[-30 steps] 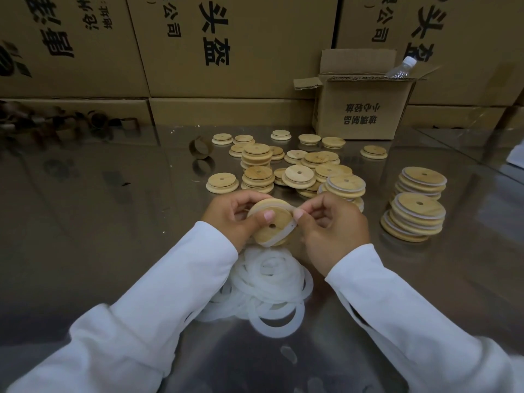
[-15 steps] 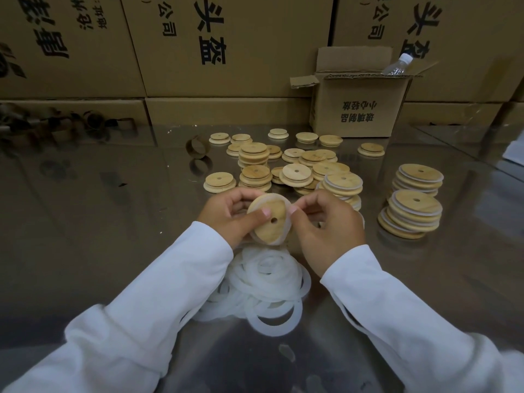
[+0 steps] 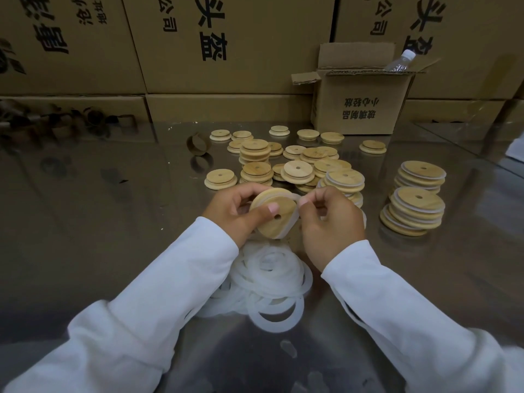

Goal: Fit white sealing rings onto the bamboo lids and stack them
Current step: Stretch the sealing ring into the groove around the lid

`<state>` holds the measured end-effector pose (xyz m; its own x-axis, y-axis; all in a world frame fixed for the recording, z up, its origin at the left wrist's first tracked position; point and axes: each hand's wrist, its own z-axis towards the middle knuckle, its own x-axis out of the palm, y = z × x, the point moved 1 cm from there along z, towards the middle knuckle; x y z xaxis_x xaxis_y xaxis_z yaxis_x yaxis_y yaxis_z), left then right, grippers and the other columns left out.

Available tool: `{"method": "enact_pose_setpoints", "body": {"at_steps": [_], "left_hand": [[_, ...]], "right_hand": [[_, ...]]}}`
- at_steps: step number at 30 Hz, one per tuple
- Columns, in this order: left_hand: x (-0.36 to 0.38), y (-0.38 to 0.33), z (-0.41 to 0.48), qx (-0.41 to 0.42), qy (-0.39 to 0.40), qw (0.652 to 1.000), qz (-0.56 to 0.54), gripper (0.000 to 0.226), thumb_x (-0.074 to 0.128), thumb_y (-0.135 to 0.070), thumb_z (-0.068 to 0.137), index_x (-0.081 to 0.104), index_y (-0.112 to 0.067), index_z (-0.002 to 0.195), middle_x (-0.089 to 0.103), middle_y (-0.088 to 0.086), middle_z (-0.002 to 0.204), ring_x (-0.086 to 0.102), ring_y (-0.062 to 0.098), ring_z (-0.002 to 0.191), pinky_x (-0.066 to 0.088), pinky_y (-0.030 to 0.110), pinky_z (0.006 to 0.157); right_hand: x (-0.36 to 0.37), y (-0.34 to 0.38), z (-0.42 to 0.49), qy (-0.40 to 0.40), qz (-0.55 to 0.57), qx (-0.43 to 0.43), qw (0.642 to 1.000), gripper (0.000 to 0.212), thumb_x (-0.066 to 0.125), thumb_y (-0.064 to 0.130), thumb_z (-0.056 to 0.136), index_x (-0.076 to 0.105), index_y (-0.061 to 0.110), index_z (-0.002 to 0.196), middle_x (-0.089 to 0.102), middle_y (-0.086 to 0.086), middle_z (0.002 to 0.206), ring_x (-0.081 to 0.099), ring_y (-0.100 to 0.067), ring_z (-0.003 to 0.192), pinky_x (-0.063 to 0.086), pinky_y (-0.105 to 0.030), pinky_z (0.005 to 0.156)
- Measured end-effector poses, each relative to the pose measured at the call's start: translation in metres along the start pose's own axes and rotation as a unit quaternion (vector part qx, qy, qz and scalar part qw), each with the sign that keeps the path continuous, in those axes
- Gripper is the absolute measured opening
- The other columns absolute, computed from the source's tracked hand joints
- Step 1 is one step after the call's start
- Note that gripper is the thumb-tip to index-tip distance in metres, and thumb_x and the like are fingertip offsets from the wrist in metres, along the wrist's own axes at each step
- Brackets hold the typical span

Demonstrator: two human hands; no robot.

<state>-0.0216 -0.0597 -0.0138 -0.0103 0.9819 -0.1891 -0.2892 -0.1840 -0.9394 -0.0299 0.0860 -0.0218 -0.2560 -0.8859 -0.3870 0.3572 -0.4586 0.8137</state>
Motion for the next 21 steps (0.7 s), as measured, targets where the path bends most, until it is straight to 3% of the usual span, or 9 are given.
{"method": "enact_pose_setpoints", "body": {"at_steps": [4,7,9,13,17,21], "left_hand": [[-0.002,0.0023,0.0004,0.007,-0.01,1.0,-0.004,0.017,0.061,-0.004,0.082,0.065,-0.018,0.091,0.067,0.001,0.085,0.064,0.013,0.079,0.054,0.027,0.073],[-0.0022,0.0038,0.0005,0.011,-0.021,1.0,-0.013,0.017,0.062,-0.003,0.082,0.065,-0.018,0.089,0.067,0.0,0.082,0.064,0.006,0.073,0.054,0.022,0.069],[-0.0018,0.0047,0.0004,0.014,-0.03,0.999,-0.013,0.017,0.062,-0.002,0.082,0.065,-0.019,0.087,0.067,-0.001,0.081,0.064,0.005,0.072,0.054,0.023,0.068],[-0.0011,0.0054,0.0011,-0.003,-0.05,0.997,-0.054,0.017,0.061,-0.001,0.082,0.065,-0.017,0.086,0.067,0.003,0.081,0.064,0.012,0.074,0.054,0.034,0.072],[-0.0006,0.0064,0.0026,-0.043,-0.032,0.993,-0.106,0.015,0.059,0.0,0.083,0.065,-0.01,0.092,0.067,0.012,0.087,0.062,0.026,0.084,0.052,0.044,0.08],[-0.0005,0.0083,0.0022,-0.025,-0.015,0.999,-0.036,0.014,0.062,-0.003,0.082,0.066,-0.015,0.089,0.068,0.005,0.082,0.064,0.016,0.079,0.054,0.029,0.074]], "right_hand": [[-0.0009,0.0023,0.0018,0.027,0.015,0.0,1.0,0.02,0.055,0.017,0.088,0.051,0.026,0.071,0.055,0.014,0.066,0.054,0.002,0.06,0.038,-0.001,0.055],[-0.0038,0.0047,0.0007,0.039,0.015,-0.03,0.999,0.02,0.059,0.018,0.086,0.051,0.028,0.071,0.056,0.018,0.068,0.05,0.018,0.067,0.035,0.004,0.058],[-0.0034,0.0051,-0.0014,0.039,0.009,-0.046,0.998,0.019,0.06,0.023,0.085,0.05,0.031,0.072,0.057,0.018,0.072,0.053,0.013,0.071,0.036,0.003,0.061],[0.0024,0.0046,-0.0062,0.009,0.007,-0.064,0.998,0.017,0.064,0.027,0.082,0.049,0.033,0.076,0.058,0.018,0.079,0.056,0.001,0.08,0.042,-0.01,0.068],[0.0019,0.0044,-0.0065,-0.029,-0.01,-0.09,0.995,0.012,0.062,0.023,0.083,0.054,0.027,0.076,0.057,0.021,0.072,0.057,0.002,0.076,0.045,-0.017,0.066],[0.0024,0.0039,-0.0066,-0.003,-0.036,-0.102,0.994,0.008,0.061,0.021,0.084,0.056,0.022,0.079,0.055,0.019,0.072,0.056,-0.004,0.075,0.047,-0.023,0.068]]}}
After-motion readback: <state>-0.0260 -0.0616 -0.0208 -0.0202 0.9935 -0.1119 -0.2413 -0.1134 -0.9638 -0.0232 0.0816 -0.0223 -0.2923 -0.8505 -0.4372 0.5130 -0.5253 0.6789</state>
